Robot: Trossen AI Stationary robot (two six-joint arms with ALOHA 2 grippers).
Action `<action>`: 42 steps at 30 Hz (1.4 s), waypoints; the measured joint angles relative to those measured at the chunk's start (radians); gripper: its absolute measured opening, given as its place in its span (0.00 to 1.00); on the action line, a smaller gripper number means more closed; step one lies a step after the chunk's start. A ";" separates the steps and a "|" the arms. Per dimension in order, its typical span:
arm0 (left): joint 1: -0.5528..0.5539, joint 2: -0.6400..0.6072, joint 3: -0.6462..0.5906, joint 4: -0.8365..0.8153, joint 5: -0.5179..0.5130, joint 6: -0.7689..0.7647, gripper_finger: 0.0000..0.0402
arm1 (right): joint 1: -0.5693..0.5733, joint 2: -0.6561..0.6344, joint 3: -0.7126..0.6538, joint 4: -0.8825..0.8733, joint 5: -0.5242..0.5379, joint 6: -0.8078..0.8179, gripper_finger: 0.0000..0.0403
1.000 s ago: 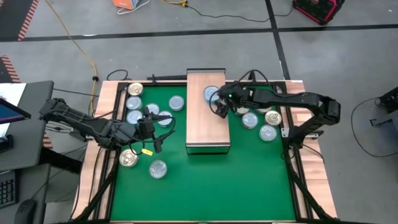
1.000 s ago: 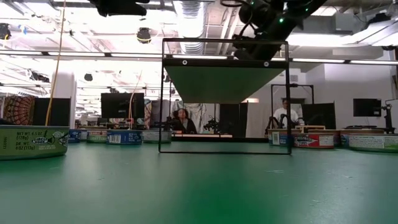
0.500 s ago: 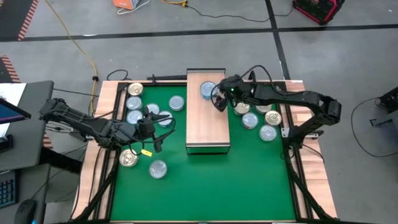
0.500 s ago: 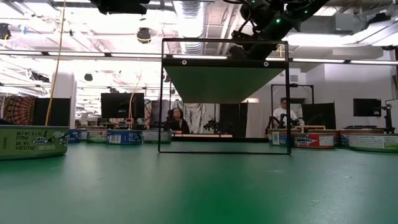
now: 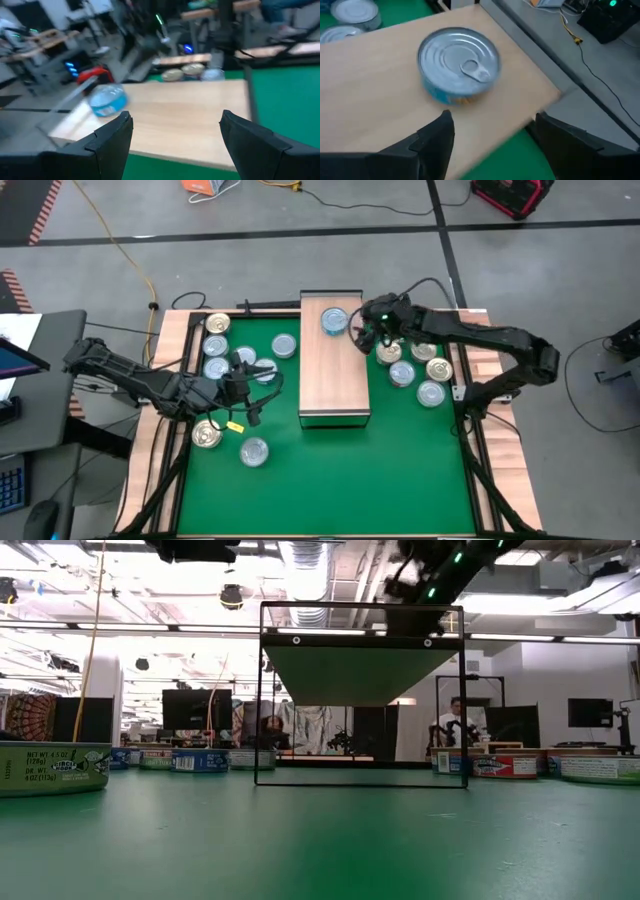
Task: Stack canned seafood by type on shelf
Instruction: Put the light blue tuna can on the shelf, then stack the red tuna can on top of the light blue tuna can on the shelf
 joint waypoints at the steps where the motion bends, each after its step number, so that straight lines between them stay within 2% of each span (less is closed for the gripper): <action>1: 0.000 0.000 0.000 -0.008 0.033 -0.002 0.72 | 0.001 -0.027 0.013 -0.065 -0.002 0.003 0.76; 6: 0.000 0.000 0.000 -0.019 0.227 0.044 0.72 | 0.051 -0.123 0.032 -0.369 -0.006 0.130 0.76; 8: 0.000 0.000 0.000 -0.014 0.274 0.070 0.72 | 0.087 -0.136 0.025 -0.468 -0.009 0.211 0.76; 13: 0.000 0.000 0.000 0.026 0.283 0.082 0.72 | 0.202 -0.116 -0.096 -0.533 0.013 0.363 0.76; 17: 0.000 0.000 0.000 0.038 0.282 0.025 0.72 | 0.271 -0.091 -0.187 -0.590 0.102 0.499 0.76; 30: 0.000 0.000 0.000 0.039 0.280 0.025 0.72 | 0.382 -0.091 -0.393 -0.574 0.260 0.860 0.76; 42: 0.000 0.000 0.000 0.060 0.279 0.051 0.72 | 0.371 -0.091 -0.485 -0.433 0.320 0.887 0.76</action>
